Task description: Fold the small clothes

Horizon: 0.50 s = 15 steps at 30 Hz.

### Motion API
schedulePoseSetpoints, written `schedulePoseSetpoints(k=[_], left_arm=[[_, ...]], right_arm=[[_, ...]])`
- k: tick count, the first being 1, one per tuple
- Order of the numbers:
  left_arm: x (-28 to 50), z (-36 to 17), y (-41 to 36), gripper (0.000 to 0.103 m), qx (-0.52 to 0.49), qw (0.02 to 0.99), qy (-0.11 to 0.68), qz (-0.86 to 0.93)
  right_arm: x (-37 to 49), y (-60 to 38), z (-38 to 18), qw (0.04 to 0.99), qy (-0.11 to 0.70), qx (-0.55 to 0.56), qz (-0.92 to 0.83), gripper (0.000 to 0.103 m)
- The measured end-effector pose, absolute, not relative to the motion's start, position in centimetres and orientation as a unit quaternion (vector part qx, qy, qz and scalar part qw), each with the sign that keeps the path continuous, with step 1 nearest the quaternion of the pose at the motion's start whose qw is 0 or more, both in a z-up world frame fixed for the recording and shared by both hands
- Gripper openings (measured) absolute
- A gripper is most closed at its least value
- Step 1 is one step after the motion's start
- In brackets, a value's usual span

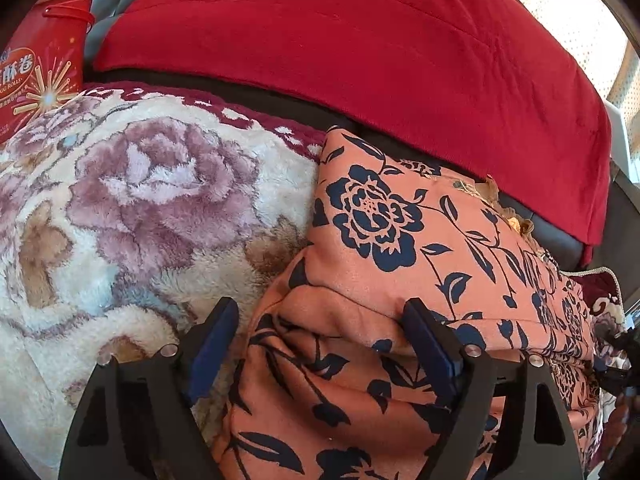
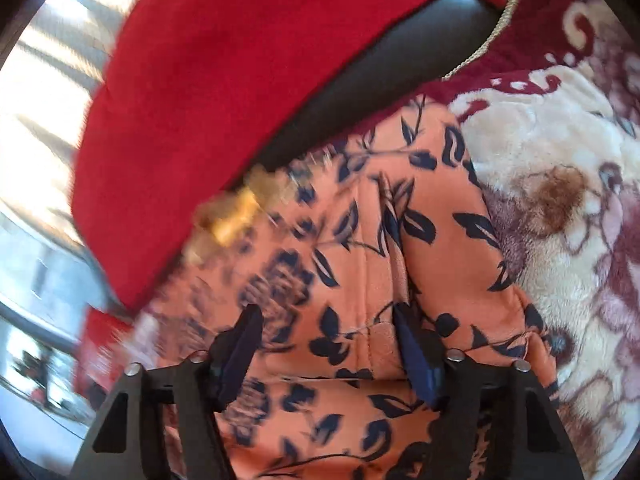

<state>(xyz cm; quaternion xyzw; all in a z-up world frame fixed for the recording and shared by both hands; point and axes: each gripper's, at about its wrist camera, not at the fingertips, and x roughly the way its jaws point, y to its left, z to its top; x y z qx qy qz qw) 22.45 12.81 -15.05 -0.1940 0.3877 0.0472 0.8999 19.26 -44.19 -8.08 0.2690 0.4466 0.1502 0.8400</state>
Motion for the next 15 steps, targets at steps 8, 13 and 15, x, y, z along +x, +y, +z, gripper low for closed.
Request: schedulePoseSetpoints(k=[8,13,15], left_arm=[[20.1,-12.9,14.8,0.085,-0.224,0.916,0.319,0.093],[22.0,-14.4,13.4,0.085,-0.203,0.905,0.369,0.065],[22.0,-14.4,13.0,0.085,-0.195,0.907,0.368,0.061]], right_arm=[[17.2,-39.4,-0.2,0.93,0.355,0.035,0.089,0.005],[20.2,-39.6,-6.4,0.9,0.429,0.028,0.071,0.008],[19.9,-40.7,-8.0,0.896,0.432,0.073,0.078,0.012]])
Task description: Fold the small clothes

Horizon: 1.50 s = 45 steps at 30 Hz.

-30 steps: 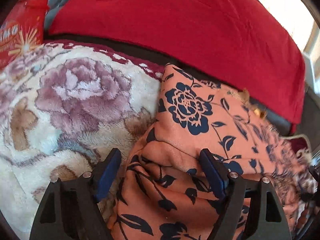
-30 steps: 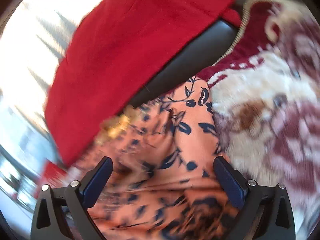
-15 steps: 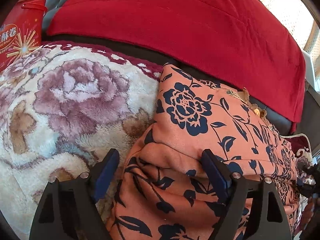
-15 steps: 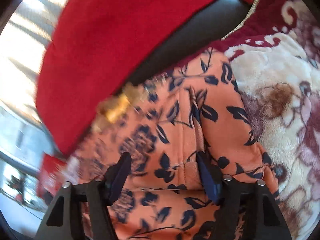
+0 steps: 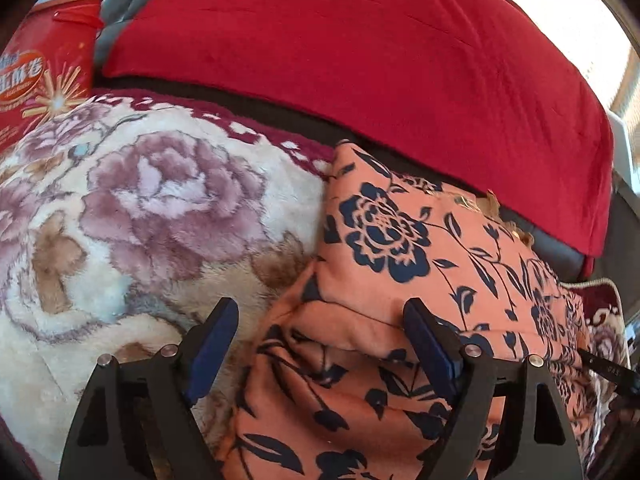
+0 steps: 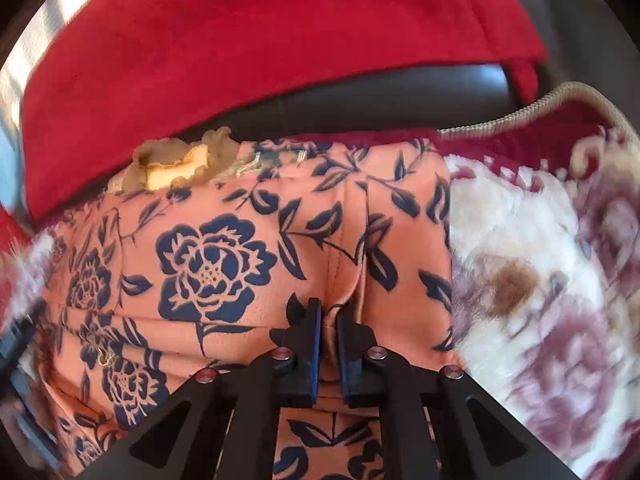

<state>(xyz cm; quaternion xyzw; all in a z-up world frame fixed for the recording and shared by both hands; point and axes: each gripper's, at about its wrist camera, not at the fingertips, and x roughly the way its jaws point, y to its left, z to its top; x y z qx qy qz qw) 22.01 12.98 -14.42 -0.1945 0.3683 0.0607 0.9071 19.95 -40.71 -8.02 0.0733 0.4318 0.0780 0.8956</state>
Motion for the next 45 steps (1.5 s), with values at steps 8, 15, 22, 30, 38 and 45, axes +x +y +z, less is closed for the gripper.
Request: schedulePoseSetpoints(k=[8,15,22,30,38,45], left_arm=[[22.5,-14.9,12.4,0.085,-0.177,0.903,0.387,0.062],[22.8,-15.0,12.4,0.085,-0.172,0.902,0.391,0.063],[22.9,-15.1,12.2,0.086,-0.165,0.902,0.394,0.062],[23.0,-15.3,12.3,0.088,-0.167,0.902,0.395,0.058],[23.1,-15.2,12.2,0.089,-0.165,0.902,0.396,0.058],[22.7,-15.3,12.2,0.09,-0.17,0.903,0.39,0.058]], right_arm=[[19.7,-41.7,-1.8,0.929,0.332,0.145,0.069,0.09],[26.0,-40.9,-5.8,0.864,0.414,0.238,0.163,0.089],[27.0,-40.3,-5.4,0.865,0.388,0.266,0.173,0.088],[27.9,-40.4,-8.1,0.869,0.415,0.254,0.093,0.087],[18.9,-40.6,-9.0,0.873,0.429,0.195,0.128,0.088],[15.7,-45.7,-7.0,0.884,0.401,0.224,0.088,0.088]])
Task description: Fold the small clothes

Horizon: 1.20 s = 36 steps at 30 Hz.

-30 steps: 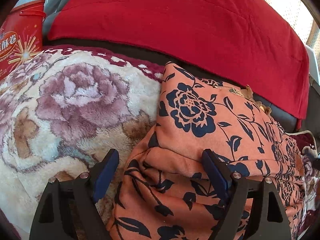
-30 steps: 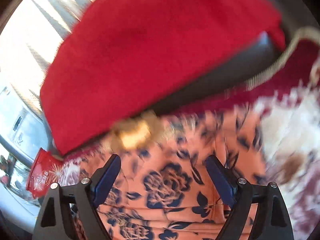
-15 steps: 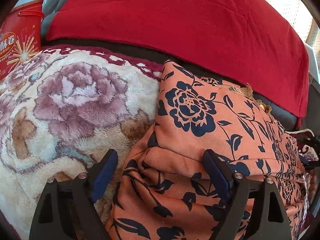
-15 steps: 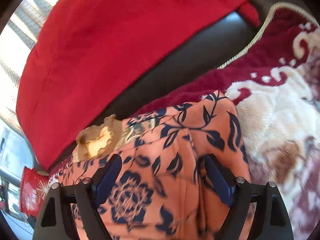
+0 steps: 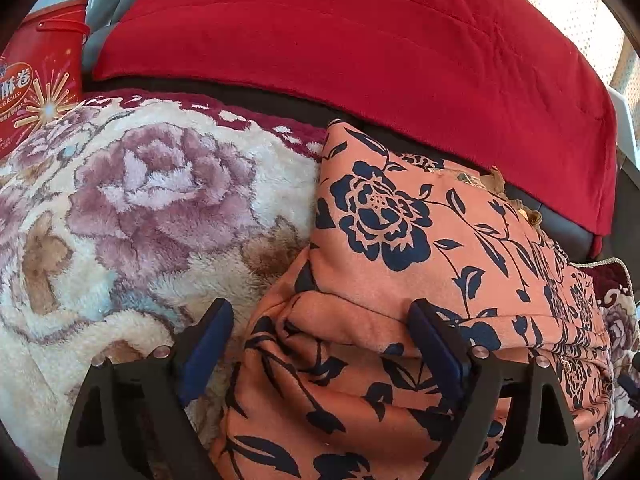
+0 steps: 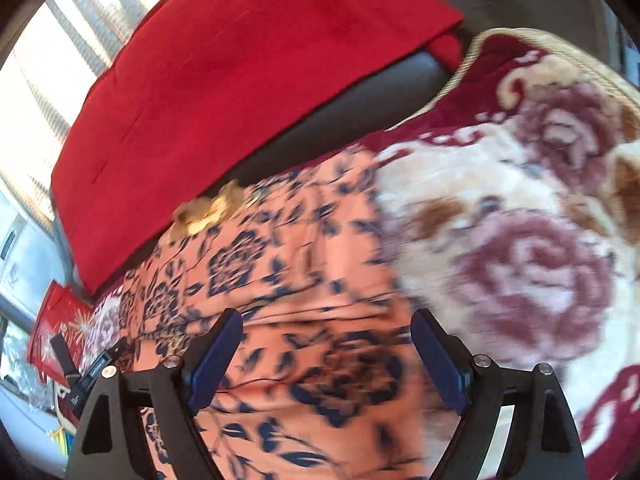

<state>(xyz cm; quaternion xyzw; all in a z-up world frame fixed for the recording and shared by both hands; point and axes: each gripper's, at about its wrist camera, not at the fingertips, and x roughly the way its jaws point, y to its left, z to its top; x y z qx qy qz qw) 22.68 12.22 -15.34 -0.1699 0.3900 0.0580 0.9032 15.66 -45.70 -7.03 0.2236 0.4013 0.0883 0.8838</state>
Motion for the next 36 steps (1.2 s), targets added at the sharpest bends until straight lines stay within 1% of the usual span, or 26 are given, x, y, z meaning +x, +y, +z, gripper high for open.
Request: schedulePoseSetpoints(k=[3,6,11,12,13,14,15,16,17,19,20,21,22,24,26,28,29,30,31,32,33,35,36], left_arm=[[22.5,-15.4,12.3,0.09,-0.172,0.904,0.388,0.057],[22.6,-15.5,12.2,0.092,-0.169,0.904,0.388,0.058],[22.9,-15.6,11.9,0.095,-0.163,0.904,0.391,0.058],[23.0,-15.6,11.9,0.095,-0.162,0.904,0.392,0.058],[23.0,-15.6,11.8,0.096,-0.162,0.904,0.392,0.058],[23.0,-15.6,11.8,0.096,-0.161,0.904,0.393,0.057],[23.1,-15.6,11.8,0.096,-0.161,0.903,0.393,0.056],[23.1,-15.6,11.8,0.096,-0.161,0.903,0.394,0.056],[23.2,-15.6,11.8,0.097,-0.16,0.903,0.394,0.056],[23.3,-15.6,11.8,0.097,-0.156,0.903,0.396,0.057],[23.3,-15.6,11.7,0.097,-0.155,0.903,0.397,0.058],[23.4,-15.6,11.7,0.097,-0.155,0.903,0.397,0.058],[23.4,-15.6,11.7,0.097,-0.156,0.903,0.397,0.057],[23.5,-15.6,11.7,0.097,-0.155,0.902,0.398,0.057],[23.5,-15.6,11.7,0.097,-0.155,0.902,0.398,0.057],[23.5,-15.6,11.8,0.098,-0.156,0.902,0.398,0.056],[23.5,-15.6,11.8,0.098,-0.155,0.903,0.398,0.056],[23.5,-15.7,11.8,0.098,-0.155,0.902,0.398,0.056],[23.5,-15.6,11.8,0.098,-0.156,0.902,0.398,0.055],[23.4,-15.7,11.8,0.098,-0.155,0.902,0.398,0.055],[23.4,-15.7,11.8,0.098,-0.156,0.902,0.398,0.055],[23.5,-15.7,11.8,0.098,-0.155,0.902,0.398,0.055],[23.5,-15.7,11.8,0.098,-0.154,0.902,0.399,0.055]], right_arm=[[16.0,-49.3,-8.1,0.872,0.405,0.268,0.064,0.088],[17.2,-51.0,-8.1,0.863,0.4,0.297,0.081,0.088],[20.9,-48.6,-8.2,0.856,0.408,0.284,0.138,0.087],[21.7,-47.7,-8.7,0.852,0.421,0.271,0.152,0.079],[22.4,-46.3,-9.5,0.848,0.451,0.231,0.155,0.063],[22.6,-45.3,-10.0,0.855,0.469,0.177,0.133,0.034],[22.5,-44.8,-9.8,0.865,0.462,0.152,0.129,0.031],[22.5,-44.8,-9.6,0.864,0.464,0.149,0.125,0.029],[22.5,-45.1,-9.3,0.867,0.459,0.155,0.114,0.022],[22.6,-46.0,-8.6,0.877,0.446,0.16,0.078,0.022],[22.7,-46.8,-8.3,0.878,0.437,0.183,0.065,0.026],[23.0,-47.2,-8.3,0.877,0.43,0.206,0.062,0.026],[23.4,-47.5,-8.3,0.873,0.428,0.225,0.064,0.032],[25.0,-47.5,-8.5,0.856,0.428,0.277,0.084,0.096],[26.8,-47.1,-8.2,0.857,0.405,0.306,0.094,0.097],[28.6,-46.1,-8.3,0.855,0.408,0.303,0.108,0.094],[30.0,-44.8,-8.7,0.853,0.431,0.271,0.112,0.079],[30.8,-44.1,-9.2,0.854,0.451,0.239,0.1,0.044],[31.6,-43.3,-9.7,0.855,0.468,0.207,0.089,0.042],[31.9,-43.3,-9.6,0.86,0.461,0.202,0.081,0.032],[32.1,-43.4,-9.3,0.863,0.461,0.195,0.062,0.018],[32.7,-44.3,-8.6,0.869,0.45,0.203,0.032,0.019],[32.9,-44.7,-8.5,0.869,0.445,0.215,0.025,0.021]])
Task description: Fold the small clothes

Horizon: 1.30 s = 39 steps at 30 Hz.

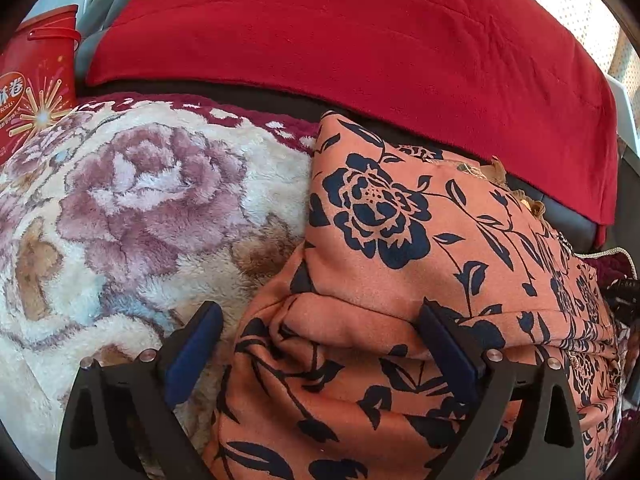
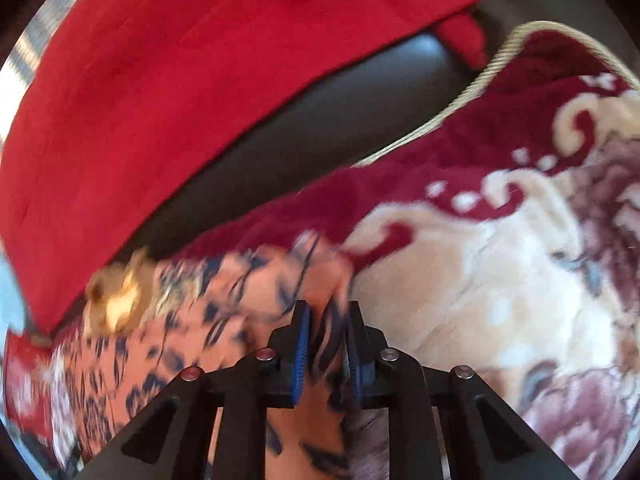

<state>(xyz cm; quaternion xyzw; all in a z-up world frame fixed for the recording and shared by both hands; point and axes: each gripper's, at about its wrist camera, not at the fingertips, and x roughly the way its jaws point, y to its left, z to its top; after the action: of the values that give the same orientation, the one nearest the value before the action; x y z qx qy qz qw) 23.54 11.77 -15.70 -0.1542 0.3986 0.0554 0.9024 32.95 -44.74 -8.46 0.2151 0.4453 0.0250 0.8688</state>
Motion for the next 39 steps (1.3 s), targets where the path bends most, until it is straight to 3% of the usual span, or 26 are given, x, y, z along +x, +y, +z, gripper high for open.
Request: schedulePoseSetpoints(k=[2,5,8,9,11,14,17,19,21,23,30,33,39], left_arm=[[23.6,-15.7,11.7,0.099,-0.153,0.902,0.399,0.056],[23.7,-15.7,11.6,0.099,-0.151,0.902,0.4,0.056],[23.8,-15.8,11.6,0.099,-0.153,0.902,0.399,0.056],[23.8,-15.8,11.5,0.099,-0.153,0.902,0.399,0.055],[23.9,-15.8,11.5,0.1,-0.153,0.902,0.4,0.056],[23.9,-15.8,11.5,0.1,-0.153,0.902,0.4,0.056],[23.9,-15.8,11.4,0.1,-0.153,0.902,0.4,0.056],[23.9,-15.8,11.5,0.1,-0.153,0.902,0.4,0.056],[23.9,-15.8,11.5,0.1,-0.155,0.902,0.399,0.055],[23.7,-15.9,11.6,0.1,-0.158,0.903,0.396,0.053],[22.3,-15.9,12.9,0.1,-0.199,0.907,0.37,0.026],[20.8,-14.4,12.5,0.1,-0.171,0.902,0.392,0.064],[10.2,-10.8,10.4,0.1,-0.141,0.928,0.344,0.036]], right_arm=[[33.2,-45.0,-8.3,0.86,0.442,0.25,0.057,0.026],[33.8,-43.7,-9.2,0.85,0.446,0.26,0.106,0.092],[34.4,-43.4,-10.6,0.86,0.461,0.214,0.036,0.053],[33.8,-44.4,-10.7,0.855,0.451,0.258,0.014,0.045],[32.5,-44.6,-10.4,0.854,0.44,0.277,-0.008,0.04],[28.0,-41.9,-8.6,0.883,0.414,0.223,0.014,0.044],[21.7,-38.4,-7.2,0.904,0.385,0.172,0.067,0.063],[17.8,-36.1,-6.8,0.919,0.362,0.126,0.091,0.066],[15.3,-33.6,-7.2,0.929,0.349,0.073,0.1,0.083],[14.0,-32.2,-9.8,0.925,0.367,0.037,0.095,0.093],[13.9,-31.5,-13.0,0.933,0.344,0.047,0.093,0.096],[13.6,-32.2,-13.0,0.933,0.339,0.059,0.102,0.096],[12.4,-33.3,-12.4,0.933,0.328,0.085,0.12,0.096]])
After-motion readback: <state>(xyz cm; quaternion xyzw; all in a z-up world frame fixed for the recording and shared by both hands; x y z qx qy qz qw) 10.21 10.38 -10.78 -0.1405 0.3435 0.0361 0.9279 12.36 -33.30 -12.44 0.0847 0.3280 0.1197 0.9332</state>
